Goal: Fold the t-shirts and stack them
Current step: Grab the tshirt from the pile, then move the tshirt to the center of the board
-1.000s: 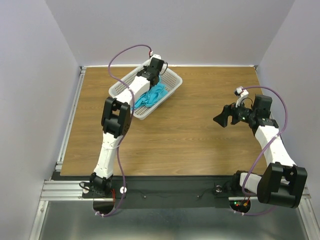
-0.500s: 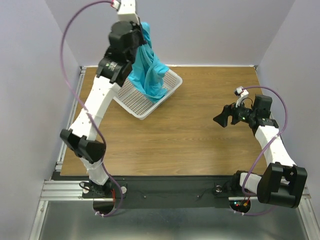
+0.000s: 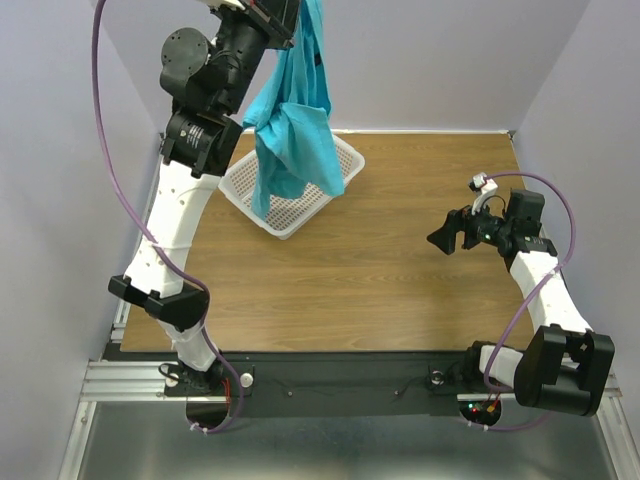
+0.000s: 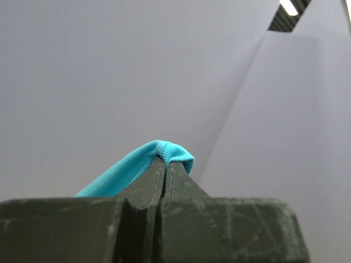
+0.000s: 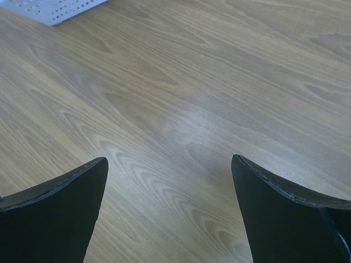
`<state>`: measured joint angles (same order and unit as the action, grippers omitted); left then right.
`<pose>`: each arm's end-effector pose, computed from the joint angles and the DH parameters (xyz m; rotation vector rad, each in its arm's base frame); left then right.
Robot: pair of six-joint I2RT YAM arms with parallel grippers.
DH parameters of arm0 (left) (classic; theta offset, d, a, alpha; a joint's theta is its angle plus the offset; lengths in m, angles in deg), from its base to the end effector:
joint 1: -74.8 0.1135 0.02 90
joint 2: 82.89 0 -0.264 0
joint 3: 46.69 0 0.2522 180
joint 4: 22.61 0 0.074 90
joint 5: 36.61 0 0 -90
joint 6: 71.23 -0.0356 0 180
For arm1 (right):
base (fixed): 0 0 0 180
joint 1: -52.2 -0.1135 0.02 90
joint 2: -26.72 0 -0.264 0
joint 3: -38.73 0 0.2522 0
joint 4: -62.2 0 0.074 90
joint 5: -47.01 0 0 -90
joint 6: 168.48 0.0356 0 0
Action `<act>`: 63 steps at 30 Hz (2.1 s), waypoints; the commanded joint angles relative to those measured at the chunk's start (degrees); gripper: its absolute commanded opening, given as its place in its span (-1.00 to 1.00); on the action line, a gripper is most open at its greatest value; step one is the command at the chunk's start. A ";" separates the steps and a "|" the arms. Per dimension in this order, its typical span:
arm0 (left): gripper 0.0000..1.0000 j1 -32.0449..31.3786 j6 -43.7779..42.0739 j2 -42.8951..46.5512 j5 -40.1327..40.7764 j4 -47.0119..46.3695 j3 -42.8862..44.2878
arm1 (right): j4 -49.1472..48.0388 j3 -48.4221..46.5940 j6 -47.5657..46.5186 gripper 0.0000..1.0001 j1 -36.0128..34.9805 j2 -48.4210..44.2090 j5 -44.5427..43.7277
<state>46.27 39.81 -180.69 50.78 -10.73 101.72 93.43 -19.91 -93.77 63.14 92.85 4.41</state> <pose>0.2640 -0.1454 0.6385 0.1040 0.9181 -0.8254 0.2404 -0.0198 0.2607 -0.5031 2.0070 0.6451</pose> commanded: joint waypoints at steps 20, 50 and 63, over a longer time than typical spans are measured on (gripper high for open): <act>-1.00 -5.92 23.10 -0.73 -14.70 -19.58 -3.58 | -2.27 -0.47 -1.15 1.00 0.75 -0.74 -5.11; 0.45 -20.25 -18.12 0.76 9.01 -3.56 -45.17 | -2.18 -0.03 -2.11 1.00 2.24 -0.48 -8.02; 0.75 -11.81 -31.67 -3.00 17.29 19.36 -39.92 | -2.18 -0.12 -2.03 1.00 2.24 1.19 -6.09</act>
<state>31.51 12.97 -179.99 66.36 -4.42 56.15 93.43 -19.93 -95.23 64.96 93.83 -3.35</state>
